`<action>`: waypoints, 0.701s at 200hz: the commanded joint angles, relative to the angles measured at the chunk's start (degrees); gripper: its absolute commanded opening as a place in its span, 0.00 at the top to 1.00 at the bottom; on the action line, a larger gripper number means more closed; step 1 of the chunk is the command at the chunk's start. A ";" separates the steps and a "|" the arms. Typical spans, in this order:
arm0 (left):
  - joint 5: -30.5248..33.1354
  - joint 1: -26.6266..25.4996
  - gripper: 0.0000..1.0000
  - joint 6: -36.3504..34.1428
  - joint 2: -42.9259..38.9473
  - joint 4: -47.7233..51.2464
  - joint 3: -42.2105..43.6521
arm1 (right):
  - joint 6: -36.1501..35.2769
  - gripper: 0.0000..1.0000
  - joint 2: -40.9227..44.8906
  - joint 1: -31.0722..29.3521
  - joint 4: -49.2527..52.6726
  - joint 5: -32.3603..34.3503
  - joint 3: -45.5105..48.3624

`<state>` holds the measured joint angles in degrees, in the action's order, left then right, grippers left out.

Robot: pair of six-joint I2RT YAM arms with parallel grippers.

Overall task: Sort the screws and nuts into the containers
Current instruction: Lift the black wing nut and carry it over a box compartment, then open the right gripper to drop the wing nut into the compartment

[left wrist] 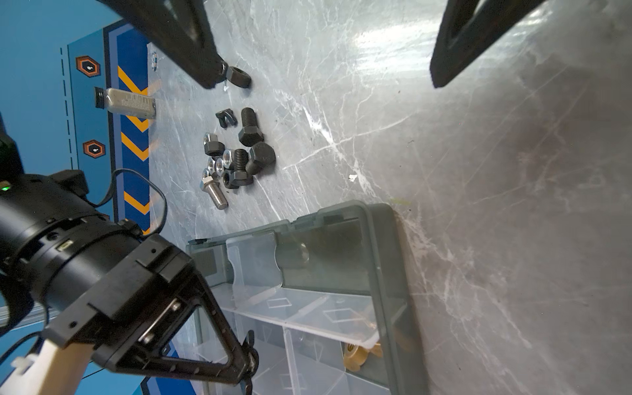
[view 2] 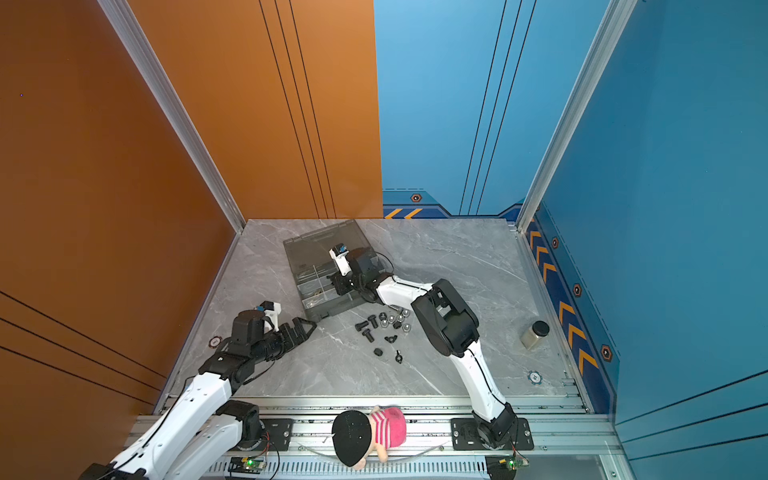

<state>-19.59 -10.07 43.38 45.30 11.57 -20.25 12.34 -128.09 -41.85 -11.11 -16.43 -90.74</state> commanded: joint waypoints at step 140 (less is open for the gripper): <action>-1.41 0.53 0.02 -0.38 -0.79 -0.05 0.68 | -2.85 0.66 14.55 1.33 7.30 -0.73 6.71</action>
<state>-19.64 -10.07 43.40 44.47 11.60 -20.23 11.35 -122.37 -40.99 -8.45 -16.51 -86.76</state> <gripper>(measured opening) 0.979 0.326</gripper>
